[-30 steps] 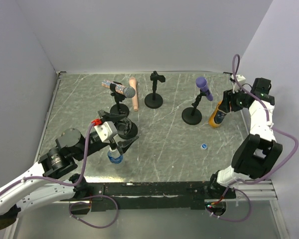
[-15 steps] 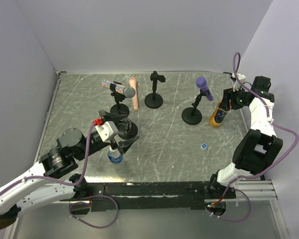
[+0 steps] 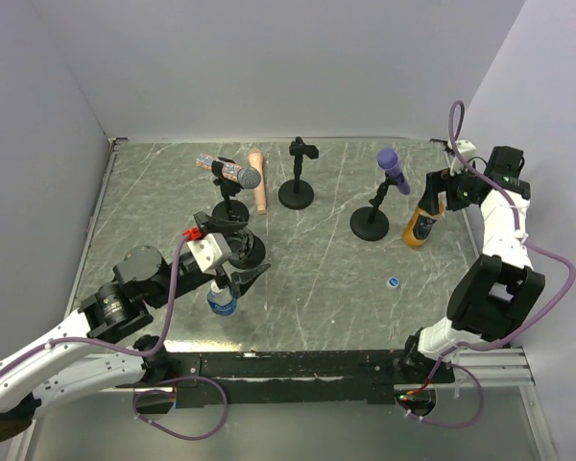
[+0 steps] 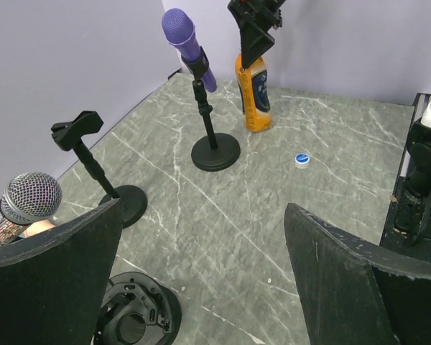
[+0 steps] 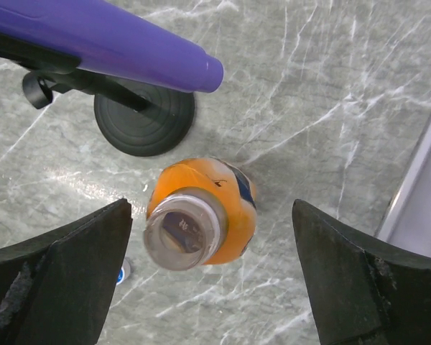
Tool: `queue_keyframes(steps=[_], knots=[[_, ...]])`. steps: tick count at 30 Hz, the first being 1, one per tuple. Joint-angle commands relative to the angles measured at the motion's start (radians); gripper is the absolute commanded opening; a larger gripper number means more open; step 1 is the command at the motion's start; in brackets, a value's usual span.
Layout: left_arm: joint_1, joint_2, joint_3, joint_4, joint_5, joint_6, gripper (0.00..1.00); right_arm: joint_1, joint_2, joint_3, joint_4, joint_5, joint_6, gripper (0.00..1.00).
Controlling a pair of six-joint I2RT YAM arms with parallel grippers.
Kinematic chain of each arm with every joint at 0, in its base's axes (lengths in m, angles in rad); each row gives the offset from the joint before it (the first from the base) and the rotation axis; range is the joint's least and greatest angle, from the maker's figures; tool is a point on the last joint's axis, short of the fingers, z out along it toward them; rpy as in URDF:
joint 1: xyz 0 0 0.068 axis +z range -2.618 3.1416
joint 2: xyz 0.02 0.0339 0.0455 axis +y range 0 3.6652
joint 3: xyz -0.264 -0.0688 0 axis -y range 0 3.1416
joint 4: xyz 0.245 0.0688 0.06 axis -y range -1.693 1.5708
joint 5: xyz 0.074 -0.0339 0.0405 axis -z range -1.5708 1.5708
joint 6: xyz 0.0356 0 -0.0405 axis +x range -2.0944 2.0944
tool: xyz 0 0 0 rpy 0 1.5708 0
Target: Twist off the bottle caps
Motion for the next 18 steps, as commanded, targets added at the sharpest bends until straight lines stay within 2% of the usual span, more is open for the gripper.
queue_keyframes(steps=[1, 5, 8, 11, 14, 17, 18], knots=[[0.003, -0.007, 0.014, 0.033, 0.015, -0.024, 0.96, -0.007, -0.079, 0.017, 0.024, -0.006, 0.004, 0.99], [0.003, 0.0, 0.026, 0.04, 0.005, -0.07, 0.96, -0.008, -0.113, 0.085, 0.009, 0.009, 0.01, 0.99], [0.003, 0.028, 0.072, 0.008, -0.067, -0.148, 0.97, -0.007, -0.139, 0.182, -0.036, 0.037, 0.001, 0.99], [0.007, 0.057, 0.132, -0.053, -0.136, -0.265, 0.97, -0.007, -0.178, 0.294, -0.112, -0.003, -0.039, 0.99], [0.021, 0.072, 0.175, -0.098, -0.181, -0.326, 0.97, -0.007, -0.242, 0.324, -0.154, -0.194, -0.057, 0.99], [0.041, 0.063, 0.163, -0.099, -0.225, -0.369, 0.97, 0.004, -0.345, 0.244, -0.153, -0.47, -0.071, 0.99], [0.045, 0.057, 0.152, -0.099, -0.245, -0.377, 0.97, 0.03, -0.374, 0.218, -0.146, -0.519, -0.076, 0.99]])
